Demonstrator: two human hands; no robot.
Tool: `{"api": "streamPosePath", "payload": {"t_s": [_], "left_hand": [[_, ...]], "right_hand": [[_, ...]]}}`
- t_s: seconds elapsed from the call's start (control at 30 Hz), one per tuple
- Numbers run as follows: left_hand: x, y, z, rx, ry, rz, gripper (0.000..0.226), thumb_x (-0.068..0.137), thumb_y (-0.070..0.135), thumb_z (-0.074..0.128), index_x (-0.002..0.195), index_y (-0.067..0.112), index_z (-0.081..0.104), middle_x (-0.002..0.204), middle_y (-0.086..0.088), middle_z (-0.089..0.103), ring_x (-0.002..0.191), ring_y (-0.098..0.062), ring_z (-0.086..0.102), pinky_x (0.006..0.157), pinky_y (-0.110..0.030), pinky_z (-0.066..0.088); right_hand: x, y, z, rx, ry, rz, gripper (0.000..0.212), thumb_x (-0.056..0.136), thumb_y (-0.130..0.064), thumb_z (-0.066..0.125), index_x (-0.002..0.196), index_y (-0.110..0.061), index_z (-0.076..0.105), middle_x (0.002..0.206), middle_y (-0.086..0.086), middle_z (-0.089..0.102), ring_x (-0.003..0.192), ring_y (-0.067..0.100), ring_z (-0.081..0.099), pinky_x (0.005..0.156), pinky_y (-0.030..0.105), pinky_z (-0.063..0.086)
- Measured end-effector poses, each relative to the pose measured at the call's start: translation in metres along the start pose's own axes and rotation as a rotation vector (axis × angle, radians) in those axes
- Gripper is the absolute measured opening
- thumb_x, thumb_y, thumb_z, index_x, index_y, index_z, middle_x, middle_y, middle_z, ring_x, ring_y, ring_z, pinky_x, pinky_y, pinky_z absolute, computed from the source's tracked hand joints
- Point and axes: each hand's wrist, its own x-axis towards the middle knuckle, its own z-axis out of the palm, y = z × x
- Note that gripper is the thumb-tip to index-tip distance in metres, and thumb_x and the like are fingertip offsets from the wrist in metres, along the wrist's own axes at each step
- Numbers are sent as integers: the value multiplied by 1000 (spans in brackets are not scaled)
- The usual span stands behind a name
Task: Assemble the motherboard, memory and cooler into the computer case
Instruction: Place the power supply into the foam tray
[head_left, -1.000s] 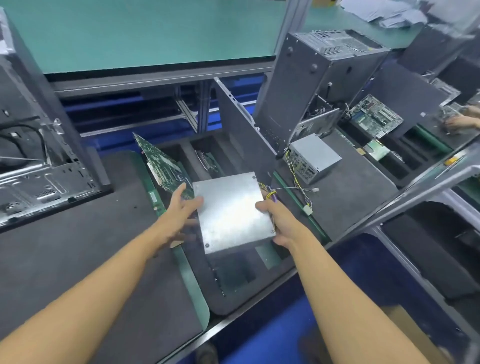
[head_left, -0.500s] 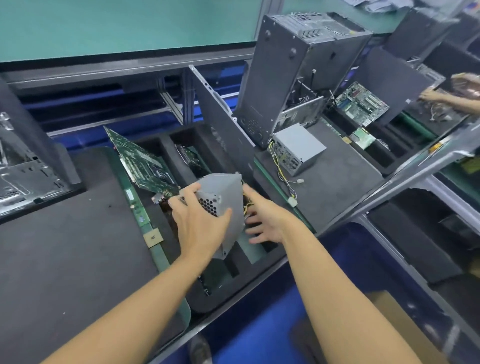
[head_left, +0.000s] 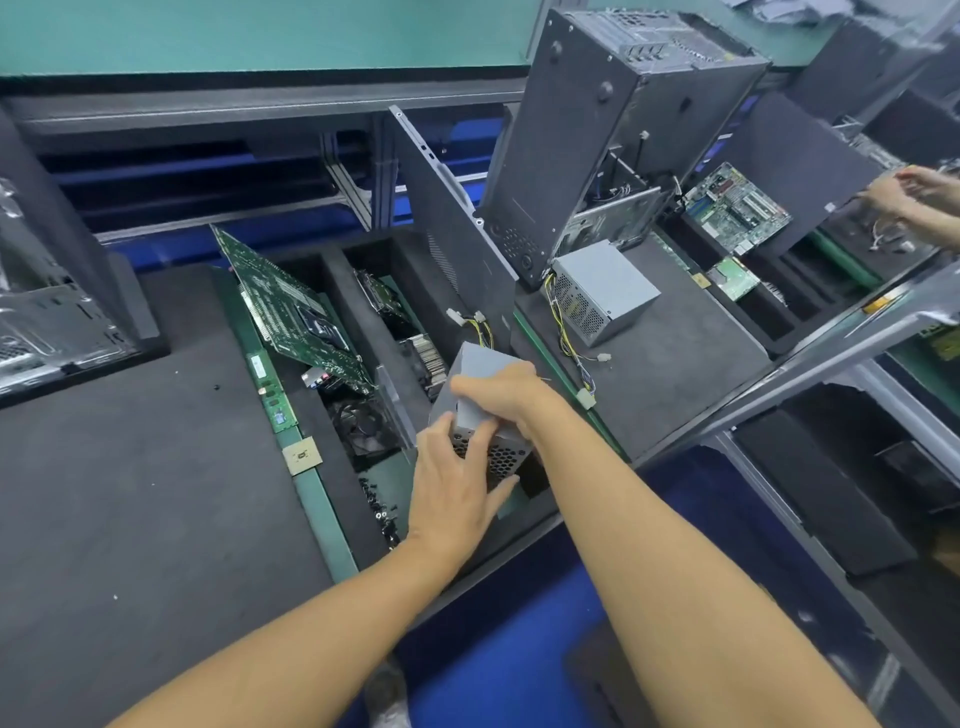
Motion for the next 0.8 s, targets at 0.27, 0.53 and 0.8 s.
{"api": "streamPosePath", "payload": {"t_s": [0.27,0.53,0.8], "left_hand": [[-4,-55,-11,-219,-260,-96,35,95,19,50,127,26,37,117,7,49,89,-12,59,83,-39,51],[-8,-77,-4,-183,-356,-218,19,97,18,46,114,25,50,111,10,57,96,-10,57,83,-30,46],[-8,-91,-15,-200,-319,-282,15,95,16,44,100,29,49,98,13,56,85,-8,55,77,-33,48]], "right_hand": [[-2,41,-29,-441,59,-363,121,58,-46,66,153,-51,-9,146,4,30,97,31,58,76,43,47],[-6,65,-21,-533,54,-447,121,60,-46,66,151,-54,-14,126,-2,36,90,25,56,65,36,44],[4,79,5,-399,25,-365,118,60,-44,65,150,-56,-10,126,-3,35,78,19,59,57,32,38]]}}
